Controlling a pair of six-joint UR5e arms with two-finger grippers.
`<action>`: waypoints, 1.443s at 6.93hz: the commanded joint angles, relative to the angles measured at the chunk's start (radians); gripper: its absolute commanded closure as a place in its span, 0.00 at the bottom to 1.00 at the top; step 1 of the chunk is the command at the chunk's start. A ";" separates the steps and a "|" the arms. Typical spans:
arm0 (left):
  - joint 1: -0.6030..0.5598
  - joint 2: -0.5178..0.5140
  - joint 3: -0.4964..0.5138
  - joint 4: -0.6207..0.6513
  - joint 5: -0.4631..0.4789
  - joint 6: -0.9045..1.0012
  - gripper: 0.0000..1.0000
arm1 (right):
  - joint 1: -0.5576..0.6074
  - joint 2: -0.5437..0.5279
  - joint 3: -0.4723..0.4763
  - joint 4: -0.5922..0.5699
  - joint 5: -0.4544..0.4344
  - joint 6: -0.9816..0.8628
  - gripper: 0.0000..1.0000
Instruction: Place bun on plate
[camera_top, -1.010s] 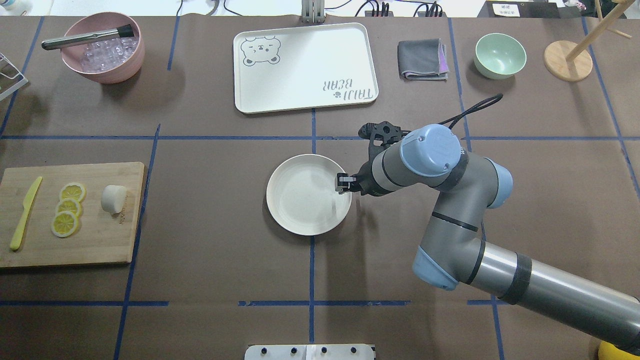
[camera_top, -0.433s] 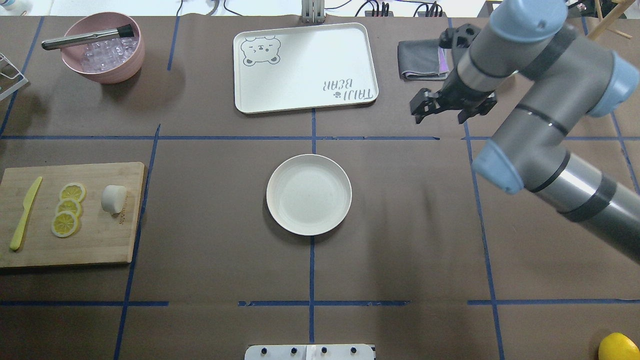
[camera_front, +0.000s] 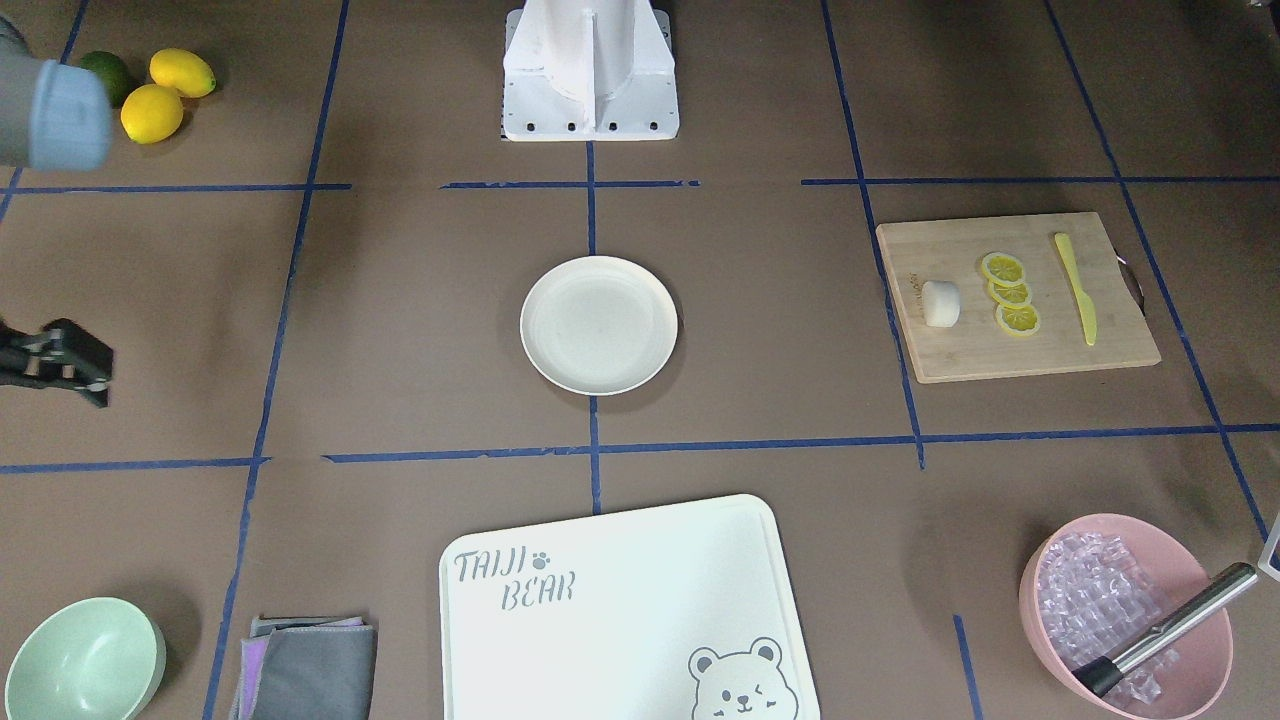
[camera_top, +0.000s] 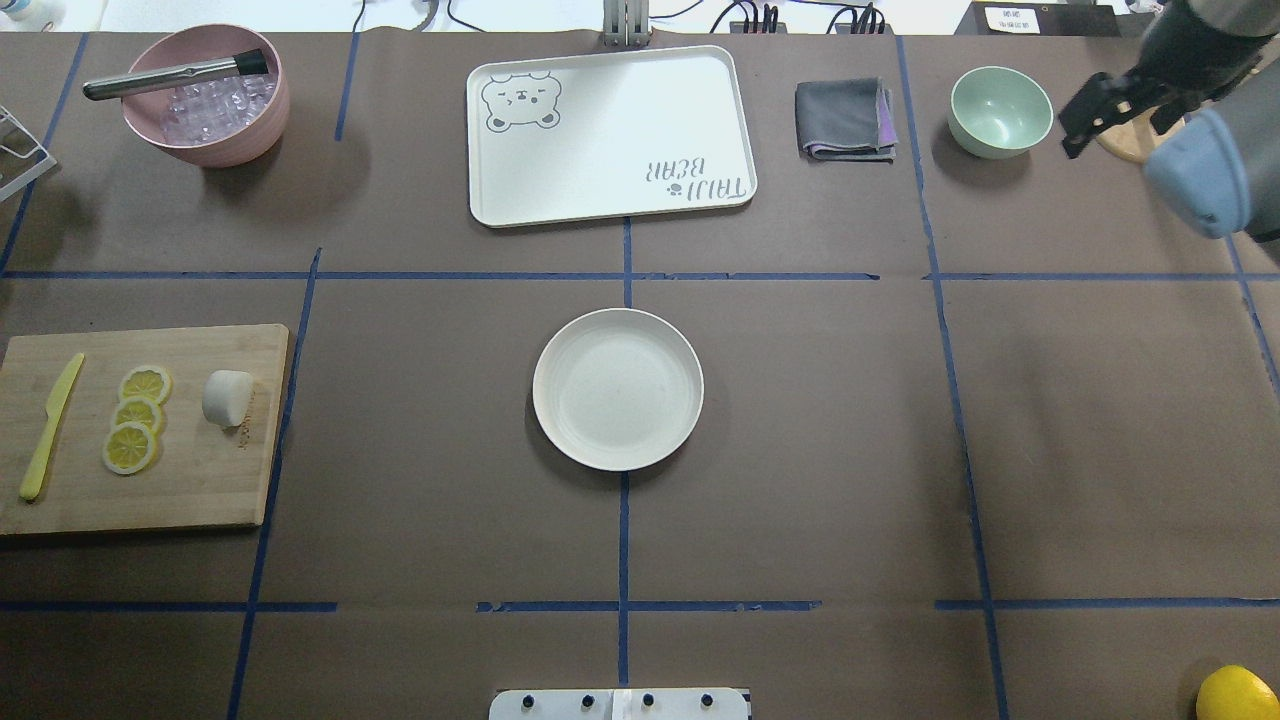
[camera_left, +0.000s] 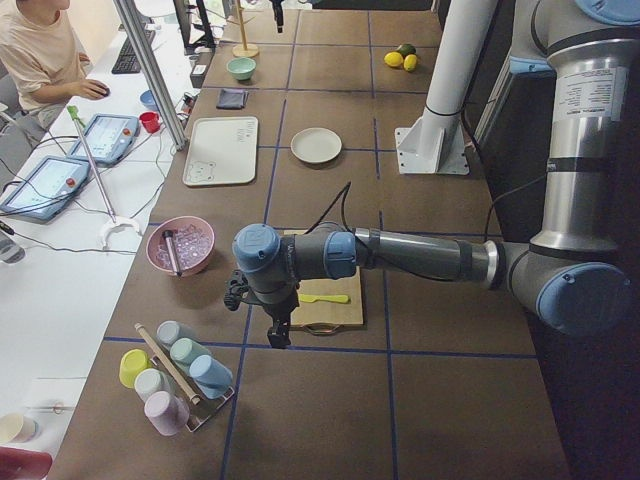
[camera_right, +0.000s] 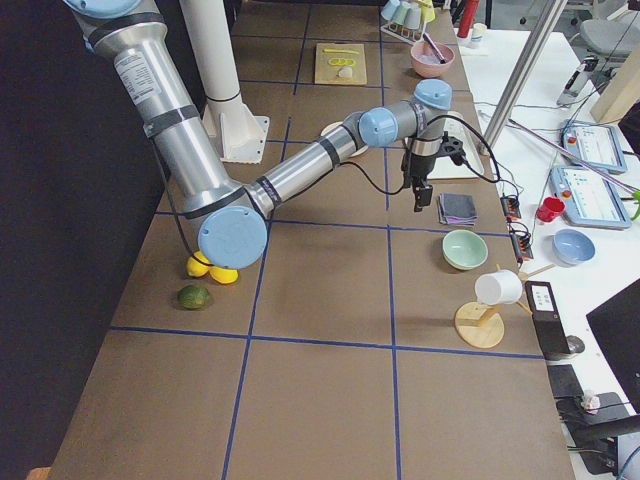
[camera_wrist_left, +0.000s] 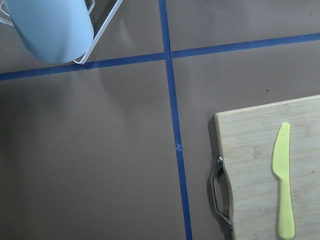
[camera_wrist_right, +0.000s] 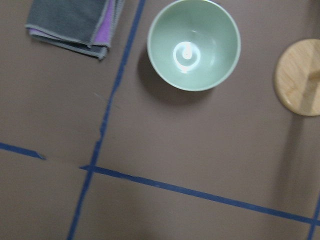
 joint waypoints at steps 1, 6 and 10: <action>0.002 -0.008 0.014 -0.147 -0.001 0.002 0.00 | 0.188 -0.188 0.001 -0.005 0.075 -0.336 0.00; 0.100 -0.037 0.021 -0.294 -0.054 -0.128 0.00 | 0.332 -0.508 0.021 0.131 0.072 -0.358 0.00; 0.511 -0.031 -0.025 -0.665 0.069 -0.842 0.00 | 0.332 -0.508 0.023 0.141 0.072 -0.362 0.00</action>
